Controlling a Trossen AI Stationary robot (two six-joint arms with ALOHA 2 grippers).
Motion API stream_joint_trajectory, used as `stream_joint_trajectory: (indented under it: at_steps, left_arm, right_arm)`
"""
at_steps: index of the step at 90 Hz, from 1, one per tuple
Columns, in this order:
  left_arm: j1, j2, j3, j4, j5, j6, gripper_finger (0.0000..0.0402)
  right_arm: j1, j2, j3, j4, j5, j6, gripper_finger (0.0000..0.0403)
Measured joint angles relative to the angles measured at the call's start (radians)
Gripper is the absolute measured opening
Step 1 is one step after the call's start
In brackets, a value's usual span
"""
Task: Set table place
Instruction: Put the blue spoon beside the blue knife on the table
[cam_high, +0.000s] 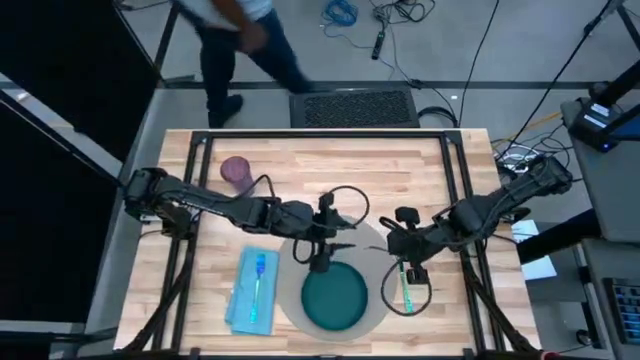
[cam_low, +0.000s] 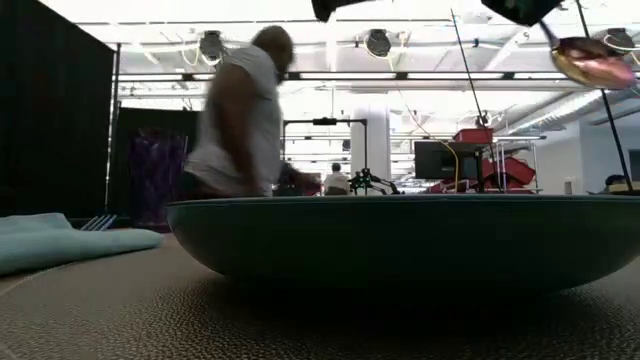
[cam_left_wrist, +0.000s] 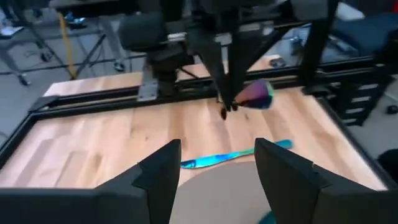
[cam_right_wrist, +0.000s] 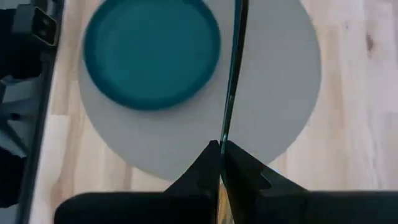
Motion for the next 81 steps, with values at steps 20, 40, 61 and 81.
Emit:
stream_joint_trajectory:
  at_steps: [20, 40, 61, 81]
  left_arm:
    - [0.027, 0.0, 0.0, 0.001, 0.059, -0.003, 0.019]
    - [0.015, 0.0, 0.0, -0.07, 0.094, -0.003, 0.019]
    - [0.009, 0.0, 0.0, -0.06, 0.089, -0.001, 0.019]
    - [0.009, 0.0, 0.0, -0.041, 0.089, 0.006, 0.019]
  right_arm:
    - [-0.061, 0.032, 0.0, 0.038, -0.029, -0.064, 0.0]
    - [-0.1, 0.034, 0.0, 0.043, -0.036, -0.091, 0.0]
    - [-0.132, 0.035, 0.0, 0.056, -0.049, -0.113, 0.0]
    - [-0.163, 0.035, 0.0, 0.071, -0.068, -0.131, 0.0]
